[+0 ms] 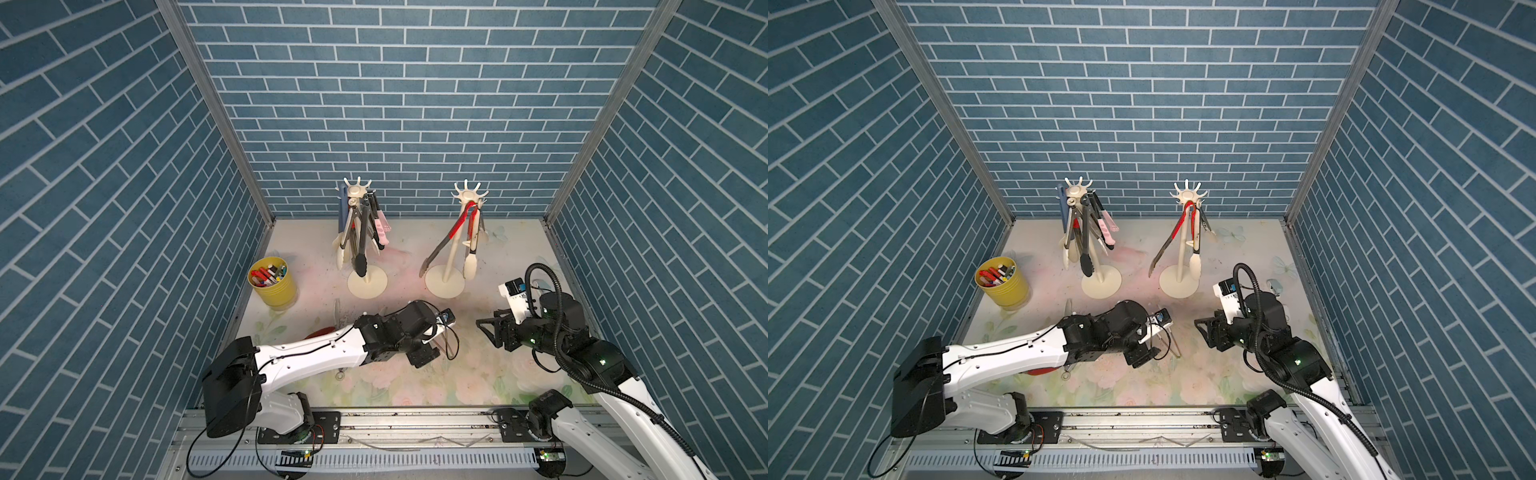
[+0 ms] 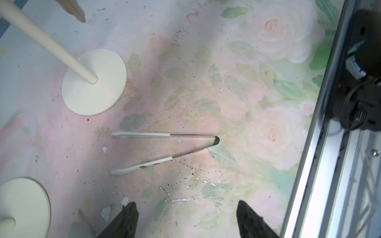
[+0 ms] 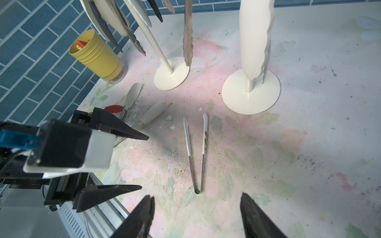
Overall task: Hang food tongs on kitchen utensil racks
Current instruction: Move the food tongs to the center of the board, then pick up the food tongs from the center of the board.
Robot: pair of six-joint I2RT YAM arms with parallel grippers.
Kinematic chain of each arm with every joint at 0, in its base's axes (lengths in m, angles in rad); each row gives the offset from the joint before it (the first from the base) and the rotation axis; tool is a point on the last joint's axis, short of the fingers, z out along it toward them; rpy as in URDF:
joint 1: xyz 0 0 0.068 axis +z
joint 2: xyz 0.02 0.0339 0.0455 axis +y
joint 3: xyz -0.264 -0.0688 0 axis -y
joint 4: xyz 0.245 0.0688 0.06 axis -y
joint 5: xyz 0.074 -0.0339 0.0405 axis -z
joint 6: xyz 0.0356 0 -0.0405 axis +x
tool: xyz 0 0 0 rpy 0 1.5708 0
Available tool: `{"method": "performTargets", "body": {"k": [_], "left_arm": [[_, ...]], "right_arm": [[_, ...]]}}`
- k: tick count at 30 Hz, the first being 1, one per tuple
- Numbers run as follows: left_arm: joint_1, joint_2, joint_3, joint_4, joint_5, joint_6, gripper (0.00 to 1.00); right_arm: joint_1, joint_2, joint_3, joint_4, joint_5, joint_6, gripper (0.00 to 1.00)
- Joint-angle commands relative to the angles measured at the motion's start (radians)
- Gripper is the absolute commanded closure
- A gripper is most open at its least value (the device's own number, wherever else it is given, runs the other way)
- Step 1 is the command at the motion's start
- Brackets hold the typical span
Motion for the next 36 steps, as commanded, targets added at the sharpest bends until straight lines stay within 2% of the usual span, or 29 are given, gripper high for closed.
{"method": "performTargets", "body": {"k": [1,5,10,14,28,36], "left_arm": [[0.030,0.024,-0.015,-0.009,0.074,0.349,0.23],[0.060,0.102,0.053,-0.111,0.092,0.558,0.26],[0.105,0.203,0.130,-0.159,0.060,0.713,0.29],[0.121,0.265,0.158,-0.142,0.055,0.781,0.30],[0.122,0.441,0.253,-0.116,0.067,0.836,0.35],[0.135,0.519,0.297,-0.137,0.073,0.838,0.43]], "right_arm": [[0.003,0.015,0.038,-0.031,0.003,-0.004,0.32],[0.003,0.024,0.044,-0.034,-0.008,-0.013,0.32],[0.003,0.026,0.032,-0.030,-0.016,-0.011,0.32],[0.003,0.024,0.024,-0.030,-0.021,-0.011,0.32],[0.003,0.020,0.011,-0.040,-0.029,-0.019,0.33],[0.003,0.020,-0.004,-0.027,-0.043,-0.013,0.33]]}}
